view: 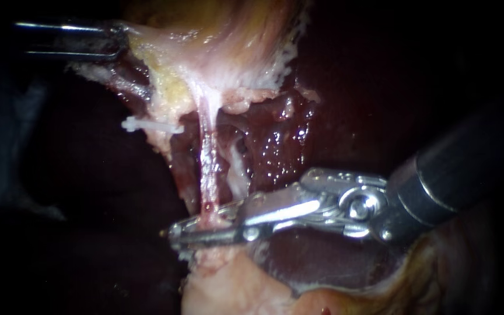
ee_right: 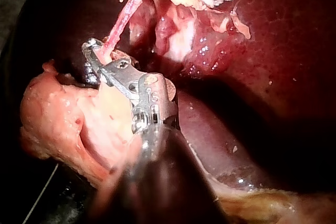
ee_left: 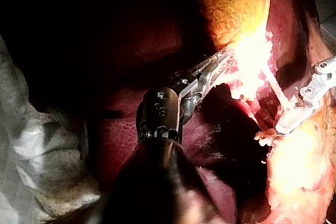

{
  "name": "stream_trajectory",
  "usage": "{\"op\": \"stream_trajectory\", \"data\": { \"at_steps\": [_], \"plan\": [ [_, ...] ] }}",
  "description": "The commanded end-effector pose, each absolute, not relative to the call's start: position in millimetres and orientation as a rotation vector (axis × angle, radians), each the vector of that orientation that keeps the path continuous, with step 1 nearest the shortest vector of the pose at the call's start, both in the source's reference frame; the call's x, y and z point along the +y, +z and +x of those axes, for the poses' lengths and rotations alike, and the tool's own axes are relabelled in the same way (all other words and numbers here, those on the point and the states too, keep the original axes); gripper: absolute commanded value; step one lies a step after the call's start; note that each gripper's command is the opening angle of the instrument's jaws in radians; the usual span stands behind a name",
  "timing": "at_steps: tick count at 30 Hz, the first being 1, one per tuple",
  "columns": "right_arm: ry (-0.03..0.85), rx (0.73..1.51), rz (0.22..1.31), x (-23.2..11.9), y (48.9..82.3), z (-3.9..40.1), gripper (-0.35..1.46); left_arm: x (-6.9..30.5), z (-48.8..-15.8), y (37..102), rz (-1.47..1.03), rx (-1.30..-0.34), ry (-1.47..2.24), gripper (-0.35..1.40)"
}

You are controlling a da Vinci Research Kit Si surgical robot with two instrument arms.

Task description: Going back first clip right tube

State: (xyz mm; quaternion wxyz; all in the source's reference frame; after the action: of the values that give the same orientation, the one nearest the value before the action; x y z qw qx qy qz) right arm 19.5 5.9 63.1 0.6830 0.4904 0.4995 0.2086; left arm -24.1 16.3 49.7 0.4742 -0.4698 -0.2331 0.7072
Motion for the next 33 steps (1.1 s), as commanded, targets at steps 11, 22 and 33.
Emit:
{"op": "stream_trajectory", "data": {
  "at_steps": [11, 22, 33],
  "plan": [
    [0.468, 1.120, 1.099, 5.9, 63.2, 19.6, -0.13, 16.3, -24.0, 49.7, -1.147, -0.574, 1.725, -0.35],
    [0.444, 1.212, 0.979, 5.9, 63.6, 21.2, 0.50, 16.3, -24.0, 49.7, -1.147, -0.574, 1.725, -0.35],
    [0.286, 1.215, 0.684, 7.8, 65.3, 19.7, 0.50, 16.1, -24.1, 49.9, -1.145, -0.573, 1.728, -0.35]
  ]
}}
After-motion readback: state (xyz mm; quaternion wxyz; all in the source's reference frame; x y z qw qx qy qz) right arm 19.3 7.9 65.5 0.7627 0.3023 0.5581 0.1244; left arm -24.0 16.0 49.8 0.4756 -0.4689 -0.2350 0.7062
